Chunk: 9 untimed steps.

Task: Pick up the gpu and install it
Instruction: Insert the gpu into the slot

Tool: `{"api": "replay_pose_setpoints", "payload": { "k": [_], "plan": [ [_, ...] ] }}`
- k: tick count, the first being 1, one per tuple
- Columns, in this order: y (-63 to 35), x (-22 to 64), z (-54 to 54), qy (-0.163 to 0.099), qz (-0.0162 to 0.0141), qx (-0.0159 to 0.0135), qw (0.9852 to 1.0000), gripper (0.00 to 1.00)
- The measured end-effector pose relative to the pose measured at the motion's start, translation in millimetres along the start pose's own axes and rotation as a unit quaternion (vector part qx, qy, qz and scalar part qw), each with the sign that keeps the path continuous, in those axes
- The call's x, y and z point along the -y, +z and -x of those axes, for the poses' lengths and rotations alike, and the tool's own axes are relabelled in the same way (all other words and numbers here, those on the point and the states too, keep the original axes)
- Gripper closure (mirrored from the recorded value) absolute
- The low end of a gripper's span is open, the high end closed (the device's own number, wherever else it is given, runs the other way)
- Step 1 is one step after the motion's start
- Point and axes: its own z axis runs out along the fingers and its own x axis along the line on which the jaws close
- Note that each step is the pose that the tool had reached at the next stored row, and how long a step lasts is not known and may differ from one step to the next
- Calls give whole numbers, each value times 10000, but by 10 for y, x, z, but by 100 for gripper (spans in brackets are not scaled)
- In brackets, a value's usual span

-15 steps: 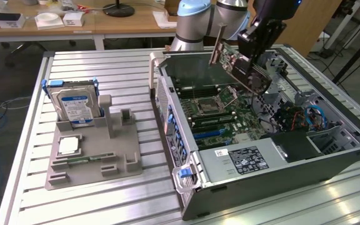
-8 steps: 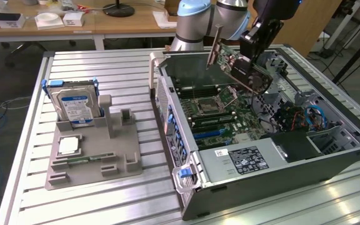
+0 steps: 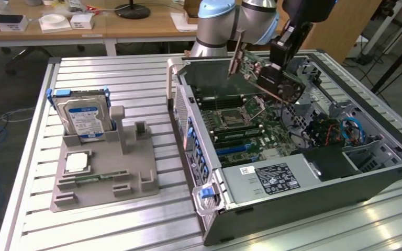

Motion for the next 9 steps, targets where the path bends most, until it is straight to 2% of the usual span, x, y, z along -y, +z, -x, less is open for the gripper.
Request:
{"api": "replay_pose_setpoints", "payload": {
  "k": [5, 9],
  "plan": [
    [1, 0, 0, -344, 10, -12, 9994, 74],
    [2, 0, 0, -623, 17, -21, 9981, 74]
  ]
}}
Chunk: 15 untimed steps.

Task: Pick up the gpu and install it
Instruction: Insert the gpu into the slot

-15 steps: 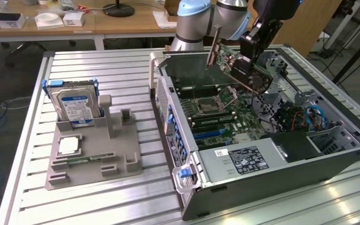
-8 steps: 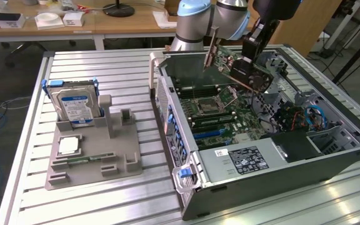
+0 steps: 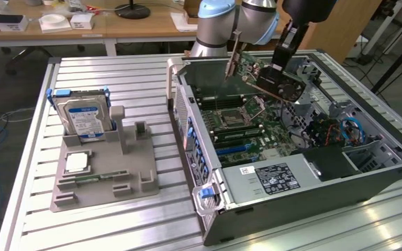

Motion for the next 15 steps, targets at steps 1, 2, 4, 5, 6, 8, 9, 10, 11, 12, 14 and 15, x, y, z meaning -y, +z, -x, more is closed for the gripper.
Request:
{"api": "replay_pose_setpoints", "payload": {
  "k": [1, 2, 4, 5, 6, 8, 9, 10, 11, 12, 14, 15],
  "plan": [
    [0, 0, 0, -69, 2, -3, 10000, 74],
    [0, 0, 0, -137, 4, -5, 9999, 74],
    [0, 0, 0, -276, 8, -10, 9996, 74],
    [1, 0, 0, -350, 10, -12, 9994, 74],
    [1, 0, 0, -422, 11, -15, 9991, 74],
    [1, 0, 0, -566, 15, -20, 9984, 74],
    [1, 0, 0, -639, 17, -22, 9980, 74],
    [1, 0, 0, -712, 19, -25, 9975, 74],
    [1, 0, 0, -789, 22, -27, 9969, 74],
    [1, 0, 0, -861, 23, -30, 9963, 74],
    [1, 0, 0, -1009, 27, -35, 9949, 74],
    [1, 0, 0, -1080, 29, -38, 9941, 74]
  ]
}}
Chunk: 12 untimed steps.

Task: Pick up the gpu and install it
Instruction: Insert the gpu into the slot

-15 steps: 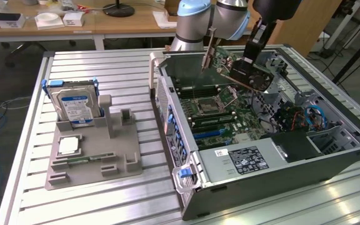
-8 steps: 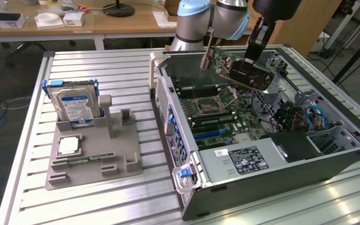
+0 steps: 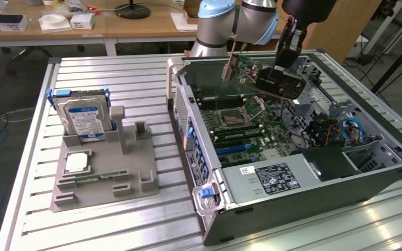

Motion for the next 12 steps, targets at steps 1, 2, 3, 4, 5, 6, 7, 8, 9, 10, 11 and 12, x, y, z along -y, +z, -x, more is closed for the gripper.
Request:
{"api": "replay_pose_setpoints", "payload": {
  "k": [1, 2, 3, 4, 5, 6, 7, 8, 9, 10, 11, 12],
  "plan": [
    [0, 0, 0, -72, 2, -2, 10000, 74],
    [0, 0, 0, -150, 4, -5, 9999, 74],
    [0, 0, 0, -221, 6, -8, 9998, 74],
    [1, 0, 0, -293, 8, -10, 9996, 74],
    [1, 0, 0, -363, 10, -13, 9993, 74],
    [1, 0, 0, -435, 12, -15, 9991, 74],
    [1, 0, 0, -505, 14, -17, 9987, 74],
    [1, 0, 0, -575, 16, -20, 9983, 74],
    [1, 0, 0, -647, 18, -23, 9979, 74],
    [1, 0, 0, -714, 19, -25, 9974, 74],
    [1, 0, 0, -776, 21, -27, 9970, 74],
    [1, 0, 0, -829, 23, -28, 9965, 74]
  ]
}}
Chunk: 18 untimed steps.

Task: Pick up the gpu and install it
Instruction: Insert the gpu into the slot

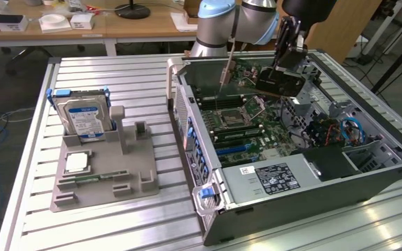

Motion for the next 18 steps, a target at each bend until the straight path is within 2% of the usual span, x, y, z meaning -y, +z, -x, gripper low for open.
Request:
{"api": "replay_pose_setpoints", "payload": {
  "k": [4, 11, 18],
  "plan": [
    [0, 0, 0, -207, 6, -8, 9998, 74],
    [0, 2, 1, -586, 16, -21, 9983, 74],
    [0, 7, 3, -920, 25, -32, 9957, 74]
  ]
}}
